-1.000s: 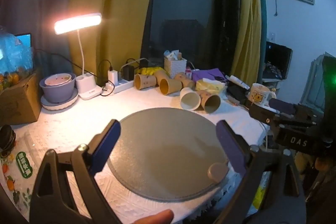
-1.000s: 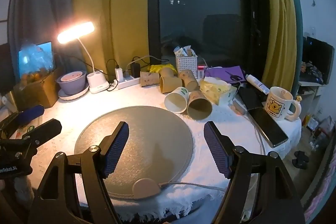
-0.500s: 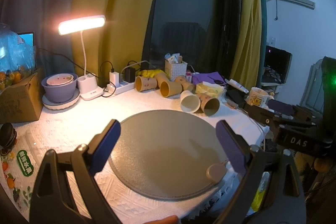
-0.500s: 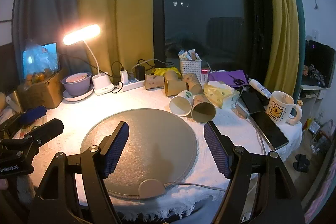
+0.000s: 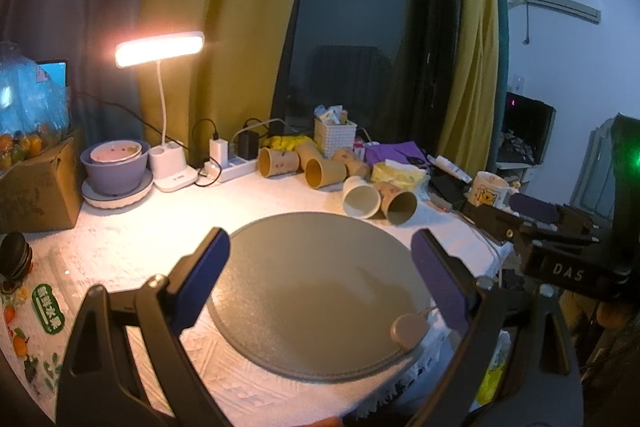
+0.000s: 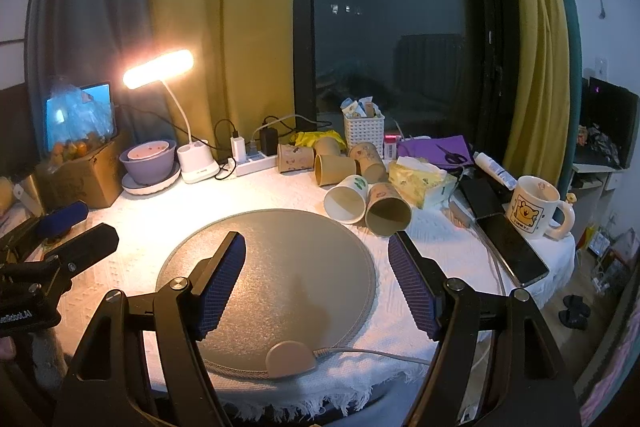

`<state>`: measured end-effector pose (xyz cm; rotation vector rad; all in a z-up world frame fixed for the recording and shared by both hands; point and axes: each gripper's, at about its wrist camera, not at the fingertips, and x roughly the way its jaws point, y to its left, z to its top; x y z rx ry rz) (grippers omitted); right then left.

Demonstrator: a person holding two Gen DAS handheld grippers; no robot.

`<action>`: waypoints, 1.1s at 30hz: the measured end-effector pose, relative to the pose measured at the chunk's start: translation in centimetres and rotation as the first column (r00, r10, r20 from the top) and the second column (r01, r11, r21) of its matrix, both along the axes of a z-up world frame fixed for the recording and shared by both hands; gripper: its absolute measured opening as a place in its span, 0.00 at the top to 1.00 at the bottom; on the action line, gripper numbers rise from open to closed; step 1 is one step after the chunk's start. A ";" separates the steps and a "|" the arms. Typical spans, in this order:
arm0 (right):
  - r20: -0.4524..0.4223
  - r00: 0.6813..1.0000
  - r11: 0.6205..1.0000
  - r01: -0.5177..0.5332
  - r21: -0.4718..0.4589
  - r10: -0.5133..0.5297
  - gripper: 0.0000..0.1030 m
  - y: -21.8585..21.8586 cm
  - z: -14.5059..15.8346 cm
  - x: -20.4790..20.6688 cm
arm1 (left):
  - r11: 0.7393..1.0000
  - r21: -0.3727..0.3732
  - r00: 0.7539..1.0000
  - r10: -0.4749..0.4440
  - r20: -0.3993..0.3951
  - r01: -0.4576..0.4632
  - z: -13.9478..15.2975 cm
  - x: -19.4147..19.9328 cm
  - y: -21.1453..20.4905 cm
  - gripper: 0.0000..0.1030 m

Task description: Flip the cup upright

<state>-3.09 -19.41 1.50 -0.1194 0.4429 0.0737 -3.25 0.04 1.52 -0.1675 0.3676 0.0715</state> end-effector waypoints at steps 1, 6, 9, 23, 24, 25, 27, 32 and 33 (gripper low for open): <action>-0.001 1.000 1.000 -0.001 0.001 0.001 0.25 0.0 0.0 0.0 | 1.000 -0.003 1.000 -0.003 -0.002 0.003 0.0 0.0 0.0 0.10; 0.000 1.000 1.000 -0.002 0.000 0.002 0.25 0.0 0.0 -0.1 | 1.000 -0.005 1.000 -0.002 0.000 0.002 0.0 0.0 0.1 0.10; -0.001 1.000 1.000 -0.001 0.001 0.001 0.25 0.0 0.0 -0.1 | 1.000 -0.007 1.000 -0.003 0.001 0.003 -0.1 0.0 0.1 0.10; -0.005 1.000 1.000 0.000 0.003 0.000 0.25 -0.4 0.2 -0.2 | 1.000 -0.014 1.000 -0.006 0.006 0.006 0.2 -0.3 0.0 0.10; -0.006 1.000 1.000 -0.001 0.003 0.001 0.25 -0.4 0.2 -0.2 | 1.000 -0.014 1.000 -0.007 0.007 0.007 0.3 -0.3 0.0 0.10; -0.006 1.000 1.000 0.000 0.002 0.000 0.25 -0.3 0.3 -0.2 | 1.000 -0.014 1.000 -0.008 0.007 0.008 0.3 -0.3 0.0 0.10; -0.006 1.000 1.000 0.000 0.003 0.000 0.25 -0.3 0.3 -0.2 | 1.000 -0.013 1.000 -0.009 0.007 0.009 0.4 -0.3 -0.1 0.10; -0.005 1.000 1.000 0.001 0.004 -0.001 0.25 -0.4 0.4 -0.2 | 1.000 -0.013 1.000 -0.012 0.009 0.012 0.5 -0.3 -0.2 0.10; -0.006 1.000 1.000 0.001 0.004 -0.001 0.25 -0.4 0.4 -0.2 | 1.000 -0.013 1.000 -0.012 0.009 0.012 0.5 -0.3 -0.2 0.10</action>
